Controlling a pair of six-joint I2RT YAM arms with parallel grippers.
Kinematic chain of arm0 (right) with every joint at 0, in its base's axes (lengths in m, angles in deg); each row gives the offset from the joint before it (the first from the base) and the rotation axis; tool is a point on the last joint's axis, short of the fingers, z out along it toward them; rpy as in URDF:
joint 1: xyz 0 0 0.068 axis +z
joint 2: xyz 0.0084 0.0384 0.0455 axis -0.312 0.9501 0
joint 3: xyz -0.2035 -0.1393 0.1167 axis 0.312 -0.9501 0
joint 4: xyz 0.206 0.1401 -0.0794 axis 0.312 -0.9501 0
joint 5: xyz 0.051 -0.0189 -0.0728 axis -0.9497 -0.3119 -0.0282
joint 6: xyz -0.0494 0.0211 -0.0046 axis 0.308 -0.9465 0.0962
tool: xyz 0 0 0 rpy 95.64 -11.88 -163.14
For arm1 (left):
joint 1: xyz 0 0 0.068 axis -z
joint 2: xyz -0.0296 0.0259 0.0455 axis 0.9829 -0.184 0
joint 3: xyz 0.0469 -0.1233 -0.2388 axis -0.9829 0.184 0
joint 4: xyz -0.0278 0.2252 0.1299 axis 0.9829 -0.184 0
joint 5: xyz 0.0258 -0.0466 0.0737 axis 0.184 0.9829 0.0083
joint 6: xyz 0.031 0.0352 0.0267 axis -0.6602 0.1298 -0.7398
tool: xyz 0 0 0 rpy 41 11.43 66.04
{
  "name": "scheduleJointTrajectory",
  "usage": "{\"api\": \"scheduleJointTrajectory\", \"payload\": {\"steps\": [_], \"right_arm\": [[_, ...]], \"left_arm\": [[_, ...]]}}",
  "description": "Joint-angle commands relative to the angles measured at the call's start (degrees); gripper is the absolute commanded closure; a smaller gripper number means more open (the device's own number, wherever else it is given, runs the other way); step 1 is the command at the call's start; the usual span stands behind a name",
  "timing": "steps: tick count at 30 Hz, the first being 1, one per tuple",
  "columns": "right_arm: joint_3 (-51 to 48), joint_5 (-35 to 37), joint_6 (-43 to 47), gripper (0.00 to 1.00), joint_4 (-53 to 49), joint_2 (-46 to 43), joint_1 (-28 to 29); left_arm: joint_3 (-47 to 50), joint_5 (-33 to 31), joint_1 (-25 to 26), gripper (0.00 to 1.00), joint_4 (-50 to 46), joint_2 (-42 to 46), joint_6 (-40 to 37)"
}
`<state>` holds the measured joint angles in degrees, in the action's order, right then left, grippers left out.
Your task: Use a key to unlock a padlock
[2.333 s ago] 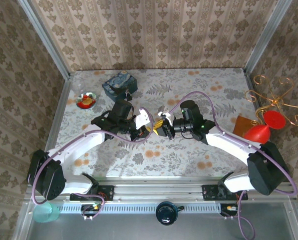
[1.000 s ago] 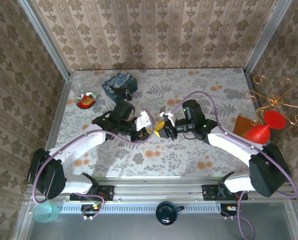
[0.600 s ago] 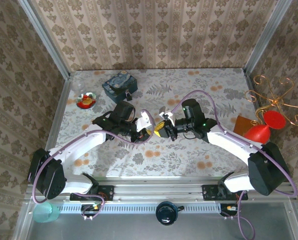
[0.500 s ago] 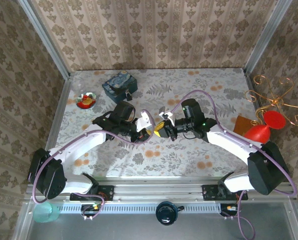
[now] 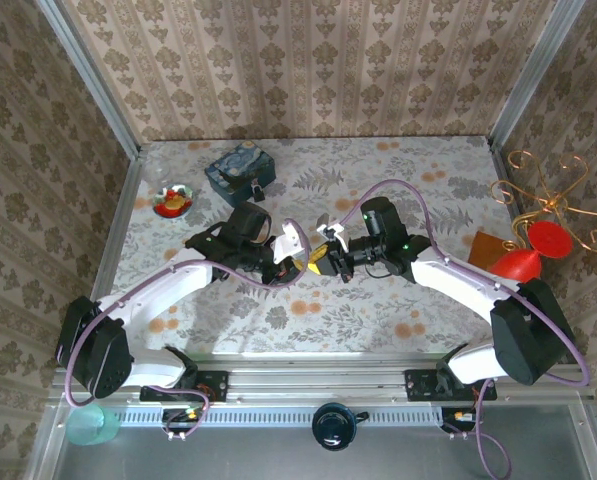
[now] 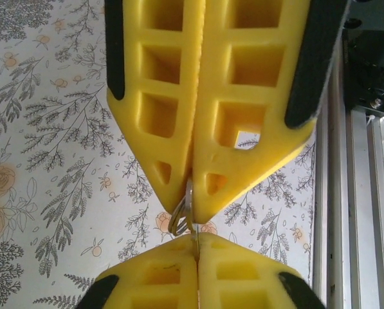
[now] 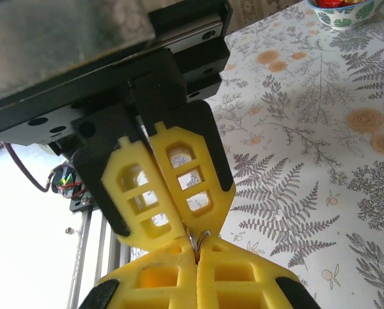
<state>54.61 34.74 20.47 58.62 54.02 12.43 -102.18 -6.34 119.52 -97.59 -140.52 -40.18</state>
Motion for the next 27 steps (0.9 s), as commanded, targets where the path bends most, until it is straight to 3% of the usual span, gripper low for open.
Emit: {"api": "scheduleJointTrajectory", "payload": {"steps": [1,3,5,8,10,15,19,23,27], "right_arm": [[-0.9,3.3,-5.7,1.00,6.3,-2.3,-0.7],[-2.3,7.1,-11.1,1.00,10.6,-2.7,-1.6],[-4.7,10.7,-17.2,1.00,17.5,-3.4,-2.5],[-8.1,15.7,-26.0,1.00,28.1,-4.0,-2.2],[-9.6,20.6,-30.9,1.00,33.6,-3.9,-1.4],[-12.0,33.4,-41.8,1.00,44.2,-2.6,2.0],[-8.4,44.5,-44.1,1.00,37.9,-2.0,7.6],[-7.5,49.6,-54.4,1.00,40.0,1.7,9.4],[-7.2,53.0,-60.4,1.00,42.8,3.7,11.1]], "left_arm": [[0.9,-3.4,0.2,0.77,4.1,2.4,0.2],[4.4,-8.0,-0.3,0.62,11.3,6.3,2.5],[9.3,-10.2,-2.3,0.58,21.2,11.3,7.4],[16.2,-13.1,-8.3,0.54,37.2,16.4,21.0],[18.9,-10.7,-12.2,0.54,44.4,17.2,29.9],[15.5,-10.5,-15.8,0.58,44.0,12.4,44.9],[13.4,-7.6,-19.3,0.55,44.9,6.0,64.4],[17.2,-7.1,-20.0,0.57,56.6,2.3,80.4],[20.1,-8.5,-19.8,0.57,64.0,1.3,90.0]]}}
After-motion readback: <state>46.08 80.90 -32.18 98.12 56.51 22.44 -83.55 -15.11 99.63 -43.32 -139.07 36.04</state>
